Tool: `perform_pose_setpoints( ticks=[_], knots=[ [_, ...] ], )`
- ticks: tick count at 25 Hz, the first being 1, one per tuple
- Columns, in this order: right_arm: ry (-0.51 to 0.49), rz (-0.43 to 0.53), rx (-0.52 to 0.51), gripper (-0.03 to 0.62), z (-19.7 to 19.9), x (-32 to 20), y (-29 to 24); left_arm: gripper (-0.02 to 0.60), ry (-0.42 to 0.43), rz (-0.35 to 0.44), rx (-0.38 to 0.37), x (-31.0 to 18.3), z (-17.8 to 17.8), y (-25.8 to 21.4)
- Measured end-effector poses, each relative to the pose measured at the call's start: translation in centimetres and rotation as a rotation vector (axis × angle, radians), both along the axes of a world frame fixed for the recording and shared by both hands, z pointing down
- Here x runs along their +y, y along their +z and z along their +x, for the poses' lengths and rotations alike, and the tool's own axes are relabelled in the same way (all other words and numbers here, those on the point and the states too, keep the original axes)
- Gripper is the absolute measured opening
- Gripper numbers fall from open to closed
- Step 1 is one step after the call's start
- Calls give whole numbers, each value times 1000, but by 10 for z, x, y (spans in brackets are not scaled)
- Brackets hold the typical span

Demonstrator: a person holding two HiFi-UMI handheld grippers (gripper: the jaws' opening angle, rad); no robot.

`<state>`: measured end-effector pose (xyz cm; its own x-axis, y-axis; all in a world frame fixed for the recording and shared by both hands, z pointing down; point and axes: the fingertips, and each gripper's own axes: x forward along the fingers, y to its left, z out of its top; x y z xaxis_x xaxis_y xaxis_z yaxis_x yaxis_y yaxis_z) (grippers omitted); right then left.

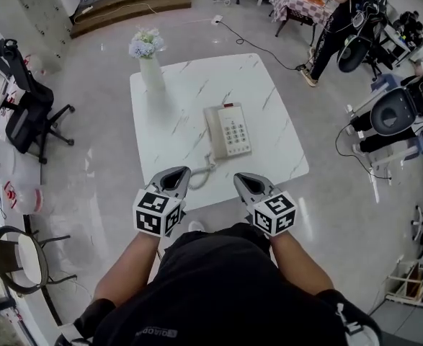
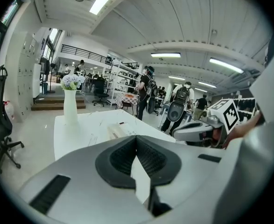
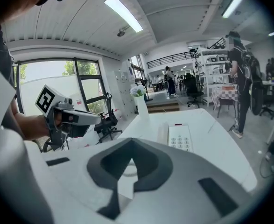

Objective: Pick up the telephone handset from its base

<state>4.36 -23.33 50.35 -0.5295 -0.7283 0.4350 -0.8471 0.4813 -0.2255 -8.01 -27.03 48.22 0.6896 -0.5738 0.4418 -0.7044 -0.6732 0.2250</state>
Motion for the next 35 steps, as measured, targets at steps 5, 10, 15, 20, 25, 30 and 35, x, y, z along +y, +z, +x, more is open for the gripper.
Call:
perform_pose_setpoints(
  ticks=[5, 10, 15, 20, 25, 30, 35],
  knots=[
    [34, -3, 27, 2, 10, -9, -1, 2, 27, -25, 12, -7, 6, 9],
    [47, -3, 30, 2, 22, -19, -4, 2, 19, -18, 27, -11, 9, 4],
    [17, 1, 34, 2, 24, -33, -4, 2, -19, -19, 35, -18, 8, 6],
    [-29, 7, 31, 2, 26, -45, -7, 2, -52, -11, 29, -24, 14, 0],
    [-51, 13, 31, 2, 31, -52, -5, 2, -64, -13, 17, -29, 22, 3],
    [-60, 21, 32, 2, 38, -58, -5, 2, -67, -7, 16, -32, 33, -1],
    [-54, 29, 52, 6, 46, -67, -4, 2, -77, -7, 14, -36, 38, -1]
  ],
)
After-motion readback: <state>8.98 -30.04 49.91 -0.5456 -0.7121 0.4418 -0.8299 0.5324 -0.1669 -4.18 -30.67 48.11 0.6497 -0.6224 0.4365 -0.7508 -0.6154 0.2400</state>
